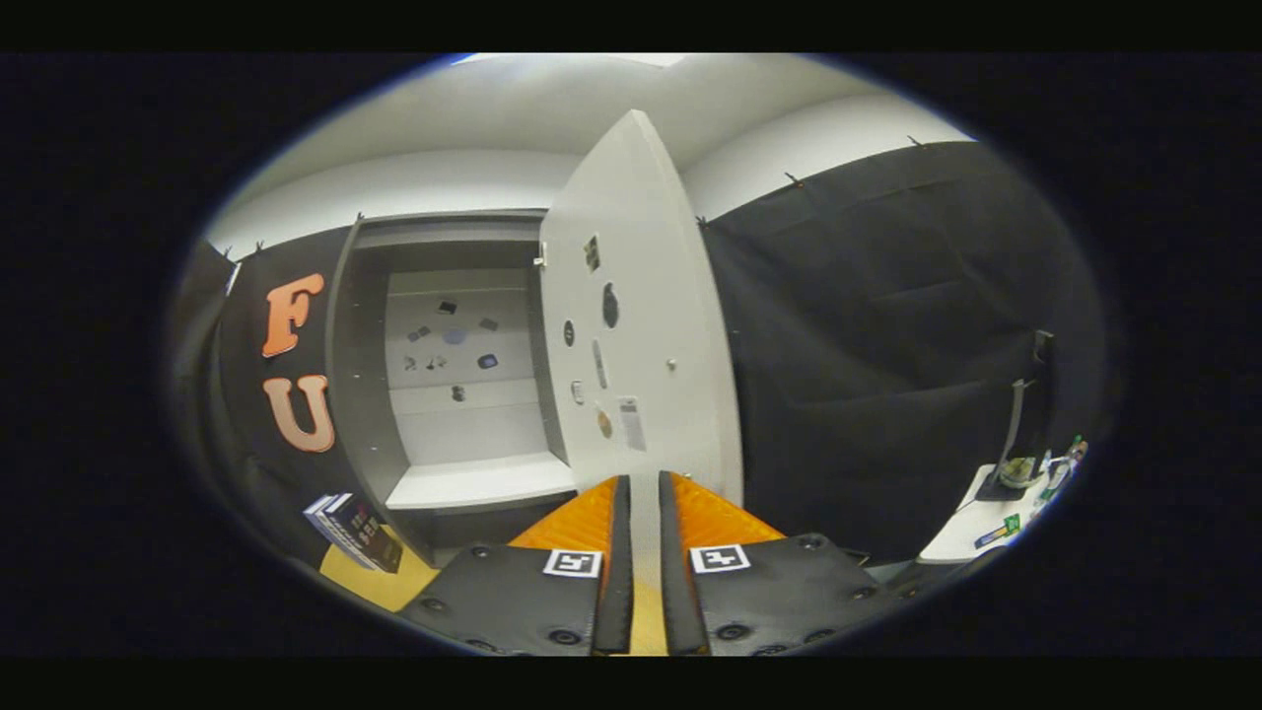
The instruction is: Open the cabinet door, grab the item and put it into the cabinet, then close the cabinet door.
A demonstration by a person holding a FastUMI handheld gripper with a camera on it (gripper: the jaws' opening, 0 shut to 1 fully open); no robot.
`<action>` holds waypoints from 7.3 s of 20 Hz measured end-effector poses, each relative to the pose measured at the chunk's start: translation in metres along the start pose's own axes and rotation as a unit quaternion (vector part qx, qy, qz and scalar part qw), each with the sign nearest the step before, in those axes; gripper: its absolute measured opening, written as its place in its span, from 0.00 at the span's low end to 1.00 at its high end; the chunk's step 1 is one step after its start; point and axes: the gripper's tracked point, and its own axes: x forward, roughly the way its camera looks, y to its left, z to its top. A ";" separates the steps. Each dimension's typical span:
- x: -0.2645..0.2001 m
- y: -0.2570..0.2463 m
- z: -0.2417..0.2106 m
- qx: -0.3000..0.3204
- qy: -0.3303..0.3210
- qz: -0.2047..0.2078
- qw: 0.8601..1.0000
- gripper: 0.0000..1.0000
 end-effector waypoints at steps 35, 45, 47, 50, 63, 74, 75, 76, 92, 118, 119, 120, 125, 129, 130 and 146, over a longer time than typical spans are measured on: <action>0.085 0.117 -0.397 -0.085 0.294 0.110 0.946 0.98; 0.088 0.116 -0.432 -0.092 0.336 0.117 0.930 0.78; 0.090 0.115 -0.429 -0.090 0.335 0.116 0.931 0.74; 0.091 0.110 -0.428 -0.092 0.338 0.108 0.930 0.64; 0.089 0.141 -0.313 -0.082 0.326 0.113 0.935 0.64; 0.142 0.210 -0.159 -0.074 0.255 0.159 0.951 0.64; 0.151 0.216 -0.148 -0.073 0.247 0.160 0.953 0.64; 0.159 0.222 -0.139 -0.074 0.241 0.162 0.954 0.63; 0.285 0.264 -0.114 -0.100 0.238 0.146 0.955 0.64; 0.105 0.201 -0.051 -0.042 0.117 0.110 0.986 0.97; 0.095 0.193 -0.050 -0.044 0.114 0.108 0.987 0.97; 0.086 0.186 -0.047 -0.043 0.110 0.105 0.987 0.97; 0.048 0.134 -0.034 -0.040 0.089 0.072 0.993 0.97; 0.025 0.085 -0.027 -0.033 0.081 0.035 0.996 0.97; 0.020 0.071 -0.026 -0.034 0.078 0.022 0.996 0.97; -0.012 -0.153 -0.022 -0.040 0.064 -0.166 0.983 0.97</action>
